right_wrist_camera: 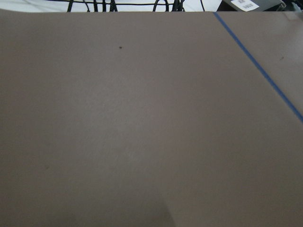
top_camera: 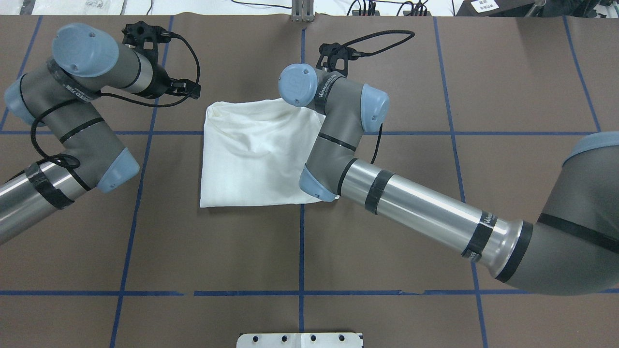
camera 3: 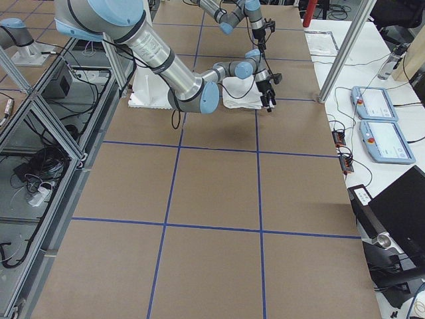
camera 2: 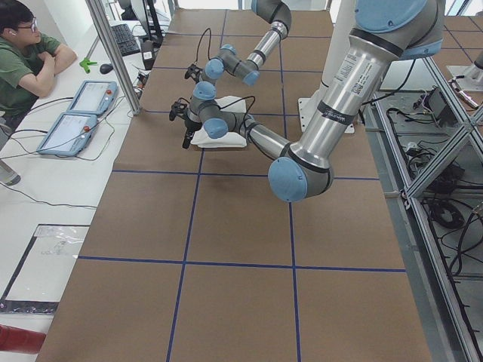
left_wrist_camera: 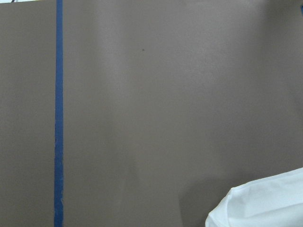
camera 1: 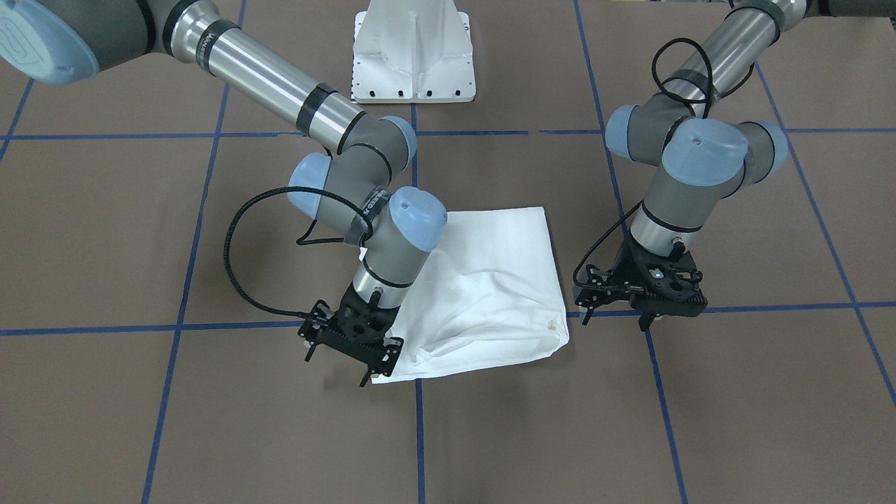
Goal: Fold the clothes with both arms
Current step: 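Raise both grippers away from the folded shirt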
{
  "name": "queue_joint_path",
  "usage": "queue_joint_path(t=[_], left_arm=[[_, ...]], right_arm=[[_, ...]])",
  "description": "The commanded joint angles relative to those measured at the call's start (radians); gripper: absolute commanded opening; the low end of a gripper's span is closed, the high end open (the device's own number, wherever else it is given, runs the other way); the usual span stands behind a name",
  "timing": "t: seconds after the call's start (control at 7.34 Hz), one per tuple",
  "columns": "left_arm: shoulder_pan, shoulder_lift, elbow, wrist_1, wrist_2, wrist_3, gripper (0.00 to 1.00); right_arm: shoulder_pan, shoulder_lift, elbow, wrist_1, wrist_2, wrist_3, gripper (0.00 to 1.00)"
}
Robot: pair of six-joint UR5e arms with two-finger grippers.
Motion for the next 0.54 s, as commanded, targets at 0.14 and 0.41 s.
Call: queue_joint_path(t=[0.14,0.41], left_arm=[[0.109,-0.024,-0.025,0.007,0.012,-0.130,1.00],[0.175,-0.050,-0.008,0.015,0.093,-0.164,1.00]], right_arm=[[0.060,-0.017,0.108,0.007,0.108,-0.118,1.00],[0.063,-0.067,0.195,0.009,0.124,-0.131,1.00]])
